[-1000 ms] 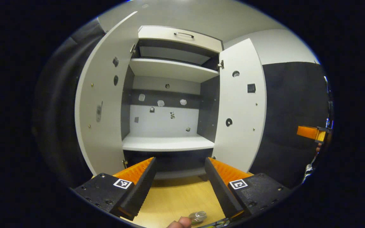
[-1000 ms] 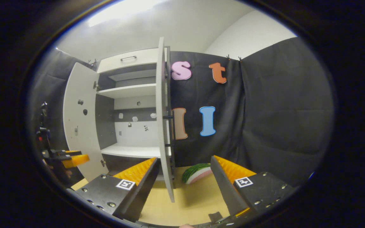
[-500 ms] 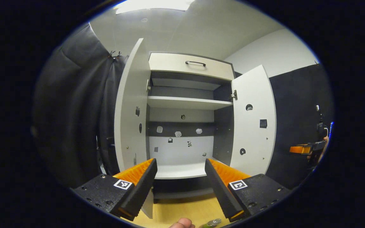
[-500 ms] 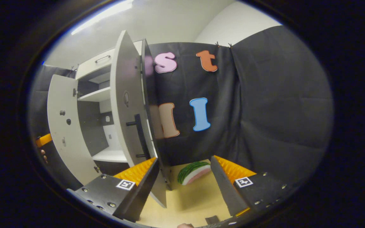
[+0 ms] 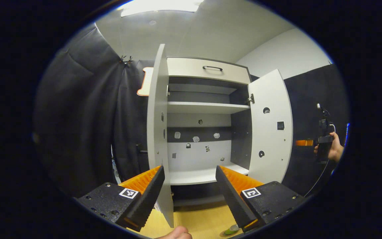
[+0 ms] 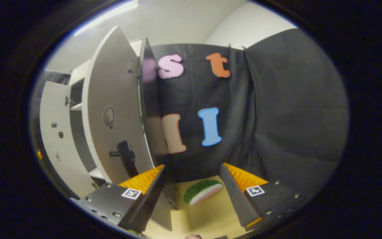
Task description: Grasp the bottle in the cabinet with the left hand and place it on the coaster, then close the right door with the right hand and the left door with the left hand.
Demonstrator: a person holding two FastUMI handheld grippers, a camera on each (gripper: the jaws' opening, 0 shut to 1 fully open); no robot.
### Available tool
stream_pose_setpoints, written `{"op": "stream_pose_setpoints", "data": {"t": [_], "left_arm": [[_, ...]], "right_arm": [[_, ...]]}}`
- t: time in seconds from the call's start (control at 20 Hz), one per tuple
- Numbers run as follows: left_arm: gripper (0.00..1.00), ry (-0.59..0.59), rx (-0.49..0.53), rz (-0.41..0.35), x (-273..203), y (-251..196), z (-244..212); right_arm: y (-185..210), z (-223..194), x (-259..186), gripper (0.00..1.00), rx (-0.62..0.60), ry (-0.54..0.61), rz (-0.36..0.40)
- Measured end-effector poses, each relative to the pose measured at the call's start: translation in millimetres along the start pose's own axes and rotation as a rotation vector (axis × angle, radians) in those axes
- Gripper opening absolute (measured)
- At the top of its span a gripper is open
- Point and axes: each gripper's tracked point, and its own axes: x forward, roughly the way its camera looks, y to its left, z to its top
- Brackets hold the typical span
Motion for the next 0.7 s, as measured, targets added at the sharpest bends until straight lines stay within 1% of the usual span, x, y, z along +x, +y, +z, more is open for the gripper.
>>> {"op": "stream_pose_setpoints", "data": {"t": [0.05,0.1,0.15,0.2,0.25,0.3,0.35,0.4,0.45,0.55,0.6,0.65,0.7], "left_arm": [[0.97,0.003,-0.022,0.005,-5.9,5.7,-3.4],[0.94,0.017,-0.036,0.002,-12.2,10.6,-8.9],[0.94,0.029,-0.035,0.013,-16.8,21.0,-13.6],[0.96,0.037,-0.022,0.033,-20.5,32.6,-16.1],[0.96,0.041,-0.007,0.050,-22.3,40.1,-17.3],[0.96,0.043,0.001,0.059,-25.7,44.8,-16.3],[0.96,0.043,0.007,0.069,-29.3,48.2,-14.6],[0.96,0.036,0.004,0.074,-31.8,50.4,-10.7],[0.96,0.030,0.003,0.070,-34.7,49.8,-8.0],[0.96,0.026,0.012,0.059,-36.3,48.2,-5.6],[0.96,0.022,0.017,0.055,-35.8,47.5,-4.1],[0.96,0.025,0.017,0.047,-32.7,45.3,-3.8],[0.93,0.031,0.013,0.036,-29.8,40.0,-5.9]], "right_arm": [[3.6,-3.1,4.4,0.99,-0.011,0.008,0.009],[7.0,-5.4,9.1,0.99,-0.030,0.017,0.015],[8.9,-7.1,11.9,0.99,-0.052,0.020,0.018],[12.5,-5.6,15.4,0.98,-0.074,0.014,0.024],[17.3,-3.8,16.8,0.98,-0.092,0.005,0.038],[26.9,-4.3,16.5,0.99,-0.106,0.005,0.073],[41.6,-10.3,13.4,0.98,-0.129,0.017,0.134],[47.2,-11.2,12.9,0.98,-0.163,0.012,0.142],[45.2,-9.9,12.3,0.91,-0.200,0.004,0.135],[46.9,-5.8,13.1,0.90,-0.236,-0.008,0.125],[49.2,-5.3,13.9,0.93,-0.238,-0.007,0.124],[52.1,-6.4,12.4,0.93,-0.233,-0.006,0.123],[55.0,-7.3,11.9,0.93,-0.221,-0.007,0.115]]}}
